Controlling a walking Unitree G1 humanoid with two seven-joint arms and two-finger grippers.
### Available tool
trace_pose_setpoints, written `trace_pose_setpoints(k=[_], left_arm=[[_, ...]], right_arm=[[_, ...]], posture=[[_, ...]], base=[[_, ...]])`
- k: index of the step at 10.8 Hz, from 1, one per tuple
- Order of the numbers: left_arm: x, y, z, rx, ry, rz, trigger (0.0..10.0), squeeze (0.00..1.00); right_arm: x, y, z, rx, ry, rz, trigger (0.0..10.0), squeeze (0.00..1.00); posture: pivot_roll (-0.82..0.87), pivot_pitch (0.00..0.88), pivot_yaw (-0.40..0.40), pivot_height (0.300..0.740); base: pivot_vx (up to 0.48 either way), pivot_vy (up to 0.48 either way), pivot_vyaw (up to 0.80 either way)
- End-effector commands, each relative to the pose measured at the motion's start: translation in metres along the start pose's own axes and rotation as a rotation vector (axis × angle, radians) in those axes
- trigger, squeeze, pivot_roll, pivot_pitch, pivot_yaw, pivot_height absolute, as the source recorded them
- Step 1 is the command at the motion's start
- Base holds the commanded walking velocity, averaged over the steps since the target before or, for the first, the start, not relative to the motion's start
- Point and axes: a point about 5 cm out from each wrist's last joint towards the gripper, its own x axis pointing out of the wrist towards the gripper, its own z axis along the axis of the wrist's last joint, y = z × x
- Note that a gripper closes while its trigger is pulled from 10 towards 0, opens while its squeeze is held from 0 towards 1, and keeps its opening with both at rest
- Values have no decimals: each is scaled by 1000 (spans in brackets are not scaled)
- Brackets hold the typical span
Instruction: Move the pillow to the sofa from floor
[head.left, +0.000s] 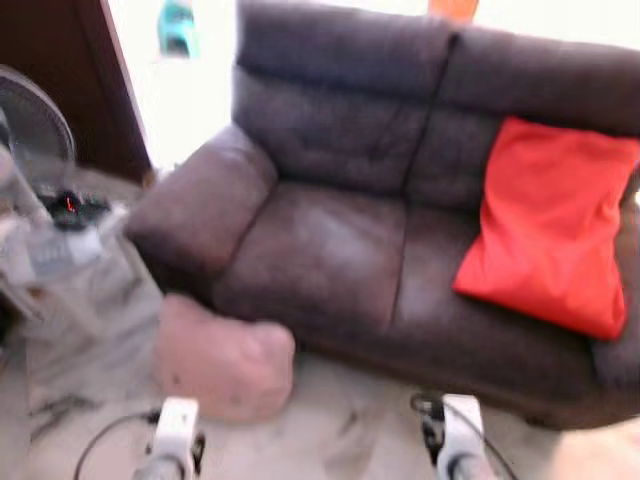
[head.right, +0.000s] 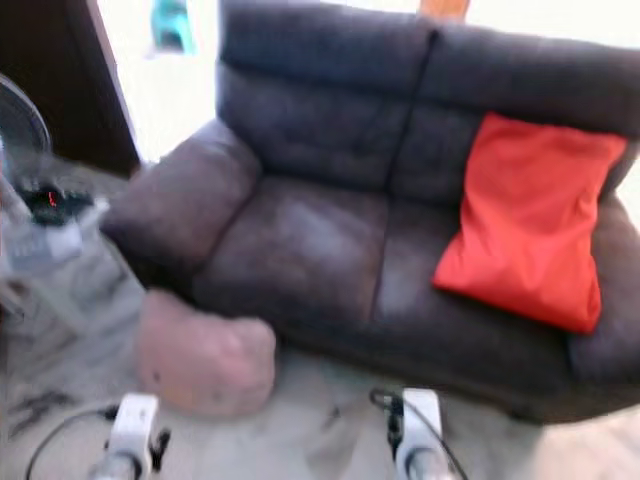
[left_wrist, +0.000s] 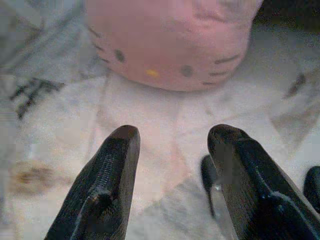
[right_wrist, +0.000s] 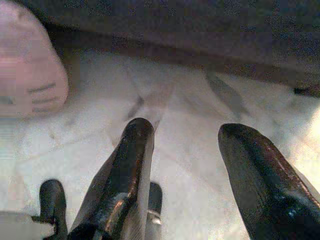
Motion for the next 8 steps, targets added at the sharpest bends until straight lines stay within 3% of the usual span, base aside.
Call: trace_pose_setpoints(k=[1,4,6,8], left_arm=[[-2,-6,-7,10,33,-27,10000,0],[-2,-6,-6,17,17,0,10000,0],[3,-4,11,-79,-46,39,10000,0],[7,-14,23,-37,-69,-6,10000,0]], right_arm=[[-1,-3,-5,-2,18,-9,10000,0],[-2,-8,-9,-8,38,-3,10000,0],[-2,-6,-10,-3,47,3,10000,0],[-1,-2,-6,-6,41,21,10000,0]], posture=[[91,0,-66,740],[97,0,-68,740],[99,0,-65,740],[91,0,-62,740]], base=[[0,360,0],[0,356,0],[0,360,0],[0,356,0]])
